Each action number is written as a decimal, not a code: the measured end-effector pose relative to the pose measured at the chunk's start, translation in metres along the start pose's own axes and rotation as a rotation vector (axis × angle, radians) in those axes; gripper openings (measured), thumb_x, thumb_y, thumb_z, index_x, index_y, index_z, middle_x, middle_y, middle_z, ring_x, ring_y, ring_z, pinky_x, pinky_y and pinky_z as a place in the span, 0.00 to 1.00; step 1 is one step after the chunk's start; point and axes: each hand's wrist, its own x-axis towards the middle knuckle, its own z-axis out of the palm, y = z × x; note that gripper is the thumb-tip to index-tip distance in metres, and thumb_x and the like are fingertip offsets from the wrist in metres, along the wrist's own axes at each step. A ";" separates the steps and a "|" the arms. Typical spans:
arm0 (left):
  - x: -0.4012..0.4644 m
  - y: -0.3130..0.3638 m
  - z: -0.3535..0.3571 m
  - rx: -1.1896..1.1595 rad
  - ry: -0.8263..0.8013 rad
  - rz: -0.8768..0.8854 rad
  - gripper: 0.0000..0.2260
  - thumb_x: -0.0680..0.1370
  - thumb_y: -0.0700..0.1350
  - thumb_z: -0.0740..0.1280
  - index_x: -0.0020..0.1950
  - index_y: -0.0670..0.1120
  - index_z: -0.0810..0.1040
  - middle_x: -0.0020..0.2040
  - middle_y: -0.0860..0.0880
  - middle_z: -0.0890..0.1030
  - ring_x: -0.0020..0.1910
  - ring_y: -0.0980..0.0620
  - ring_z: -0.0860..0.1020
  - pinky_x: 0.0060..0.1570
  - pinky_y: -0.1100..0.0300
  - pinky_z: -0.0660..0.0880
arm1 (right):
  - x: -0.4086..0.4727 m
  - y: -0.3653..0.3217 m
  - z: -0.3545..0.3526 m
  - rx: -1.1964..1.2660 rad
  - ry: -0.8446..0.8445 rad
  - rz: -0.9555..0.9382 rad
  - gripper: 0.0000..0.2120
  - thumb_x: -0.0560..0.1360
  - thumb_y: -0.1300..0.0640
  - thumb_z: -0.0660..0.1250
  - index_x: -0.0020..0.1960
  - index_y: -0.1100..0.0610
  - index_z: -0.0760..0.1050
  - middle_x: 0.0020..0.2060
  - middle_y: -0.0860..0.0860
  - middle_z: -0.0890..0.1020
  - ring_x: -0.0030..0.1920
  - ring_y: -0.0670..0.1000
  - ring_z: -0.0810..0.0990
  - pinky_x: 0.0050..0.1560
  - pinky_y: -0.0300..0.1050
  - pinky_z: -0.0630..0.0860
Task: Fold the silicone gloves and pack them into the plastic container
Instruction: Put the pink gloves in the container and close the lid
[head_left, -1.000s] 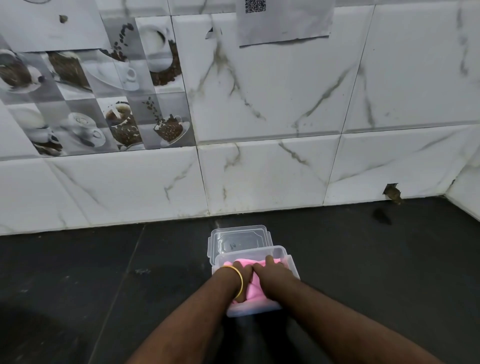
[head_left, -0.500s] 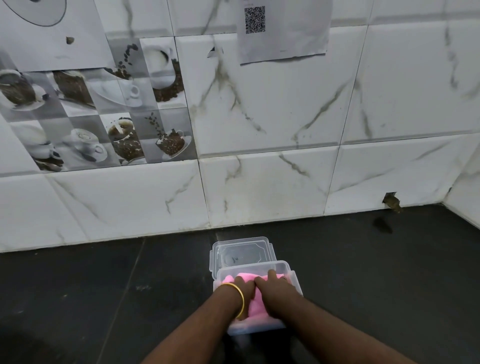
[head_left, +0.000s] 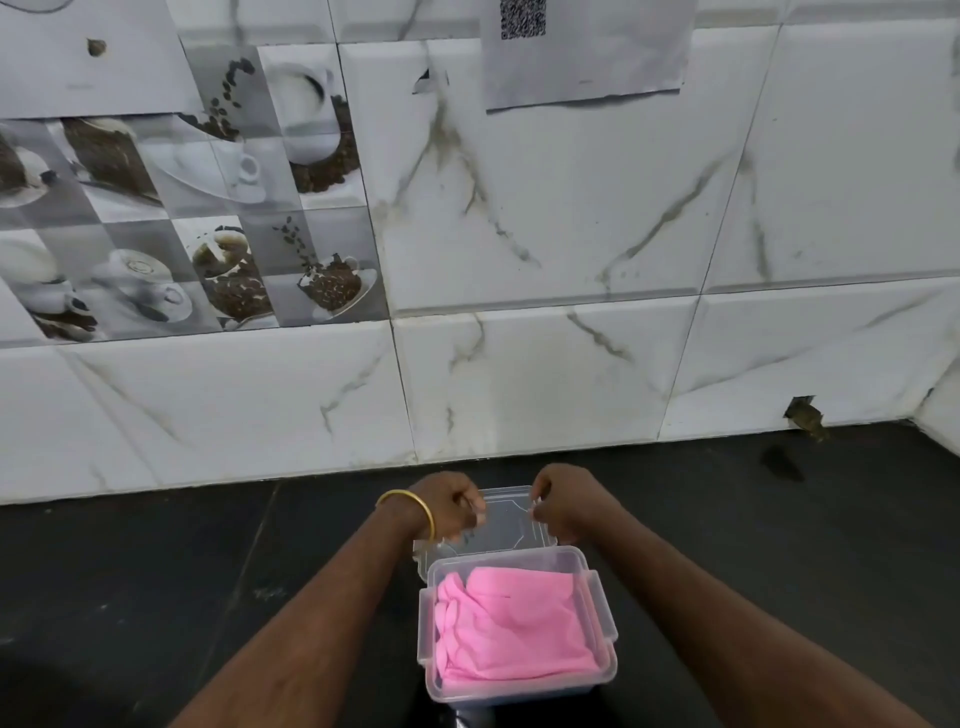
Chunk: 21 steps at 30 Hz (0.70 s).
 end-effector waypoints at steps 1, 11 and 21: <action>0.007 -0.009 -0.001 -0.065 0.101 -0.039 0.04 0.75 0.39 0.69 0.46 0.48 0.79 0.38 0.50 0.81 0.31 0.55 0.77 0.31 0.65 0.76 | 0.009 0.006 0.001 0.046 0.055 0.021 0.03 0.72 0.63 0.69 0.46 0.59 0.78 0.41 0.55 0.82 0.38 0.53 0.82 0.42 0.50 0.82; 0.046 -0.081 0.033 -0.083 0.209 -0.463 0.24 0.77 0.54 0.66 0.66 0.38 0.71 0.66 0.38 0.75 0.64 0.39 0.75 0.61 0.52 0.72 | 0.059 0.044 0.054 0.144 -0.079 0.299 0.16 0.73 0.55 0.70 0.54 0.66 0.79 0.44 0.58 0.81 0.44 0.55 0.80 0.40 0.41 0.71; 0.036 -0.066 0.022 -0.451 0.356 -0.473 0.31 0.76 0.61 0.62 0.68 0.37 0.72 0.65 0.37 0.76 0.61 0.38 0.77 0.62 0.47 0.75 | 0.043 0.032 0.031 0.360 0.048 0.186 0.07 0.71 0.56 0.73 0.37 0.55 0.76 0.37 0.54 0.80 0.35 0.50 0.77 0.36 0.43 0.73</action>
